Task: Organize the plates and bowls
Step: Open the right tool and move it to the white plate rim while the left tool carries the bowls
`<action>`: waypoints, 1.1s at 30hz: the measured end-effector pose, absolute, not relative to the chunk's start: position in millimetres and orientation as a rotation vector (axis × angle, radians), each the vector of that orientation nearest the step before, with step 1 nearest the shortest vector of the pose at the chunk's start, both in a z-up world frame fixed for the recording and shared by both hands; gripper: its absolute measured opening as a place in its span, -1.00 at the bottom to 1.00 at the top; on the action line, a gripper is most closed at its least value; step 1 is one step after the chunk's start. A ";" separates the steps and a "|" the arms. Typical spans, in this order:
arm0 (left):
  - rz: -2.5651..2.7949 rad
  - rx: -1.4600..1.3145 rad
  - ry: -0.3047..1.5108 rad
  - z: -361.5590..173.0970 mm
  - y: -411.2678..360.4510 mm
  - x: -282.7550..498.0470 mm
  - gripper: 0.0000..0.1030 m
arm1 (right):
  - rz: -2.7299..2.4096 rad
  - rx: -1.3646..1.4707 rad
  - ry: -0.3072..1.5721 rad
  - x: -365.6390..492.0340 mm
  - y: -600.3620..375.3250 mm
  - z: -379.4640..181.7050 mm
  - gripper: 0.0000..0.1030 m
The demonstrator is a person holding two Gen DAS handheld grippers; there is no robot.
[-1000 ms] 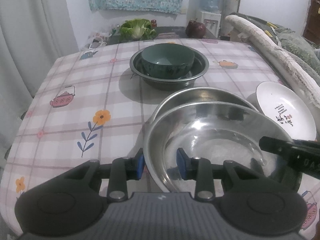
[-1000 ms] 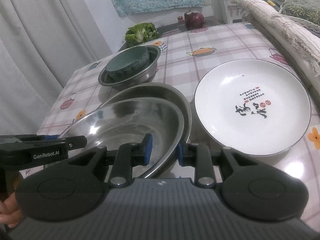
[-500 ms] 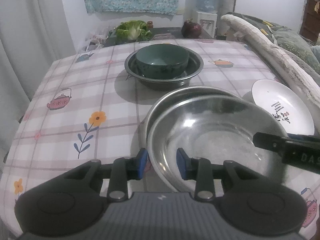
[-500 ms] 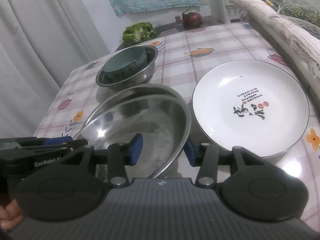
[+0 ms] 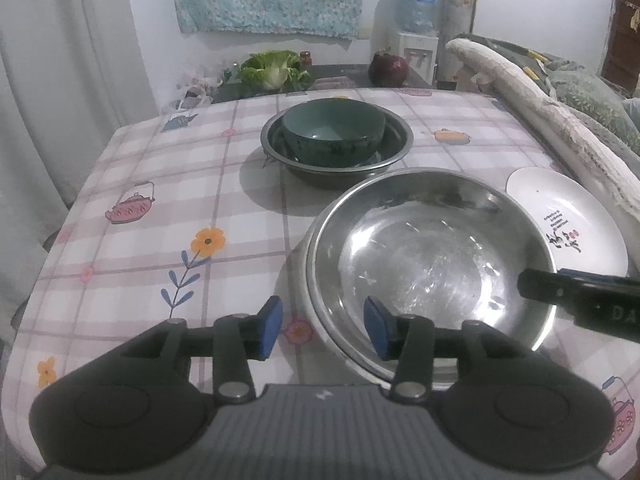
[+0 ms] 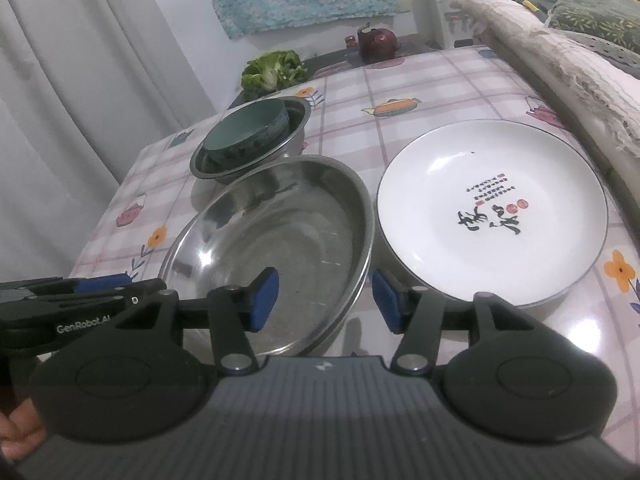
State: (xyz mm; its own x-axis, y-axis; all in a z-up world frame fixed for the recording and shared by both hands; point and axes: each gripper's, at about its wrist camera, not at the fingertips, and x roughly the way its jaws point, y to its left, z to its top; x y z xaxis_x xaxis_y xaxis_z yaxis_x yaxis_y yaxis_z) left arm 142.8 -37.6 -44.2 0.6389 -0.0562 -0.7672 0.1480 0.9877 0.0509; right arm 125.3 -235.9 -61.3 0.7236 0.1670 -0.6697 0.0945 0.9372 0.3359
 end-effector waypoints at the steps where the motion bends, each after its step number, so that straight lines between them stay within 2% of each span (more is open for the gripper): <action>1: -0.116 0.112 0.869 -43.9 -37.1 142.8 -0.09 | 0.038 0.365 0.759 123.6 -236.9 -61.0 0.00; 12: -0.129 0.055 0.856 -44.4 -19.1 133.8 -0.10 | 0.020 0.260 0.633 150.1 -248.8 -28.5 -0.01; 18: -0.142 0.039 0.890 -50.6 -10.2 132.0 -0.10 | 0.038 0.236 0.694 185.5 -239.5 -45.5 -0.01; 25: -0.147 0.036 0.902 -52.5 -8.5 136.4 -0.10 | 0.083 0.210 0.723 177.1 -217.3 -59.3 -0.02; 32: -0.146 0.088 0.901 -58.0 -29.2 150.0 -0.11 | 0.041 0.323 0.689 155.5 -243.0 -50.9 -0.02; 33: -0.142 0.102 0.902 -59.6 -32.9 152.2 -0.16 | 0.036 0.338 0.686 149.3 -246.7 -50.8 -0.02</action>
State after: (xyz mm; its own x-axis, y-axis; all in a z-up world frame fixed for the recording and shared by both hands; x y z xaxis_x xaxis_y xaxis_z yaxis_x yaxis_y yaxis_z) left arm 152.2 -32.9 -59.6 0.6113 -0.0800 -0.7874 0.1657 0.9858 0.0285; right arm 149.3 -246.7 -50.8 0.7753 0.1430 -0.6151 0.0780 0.9449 0.3180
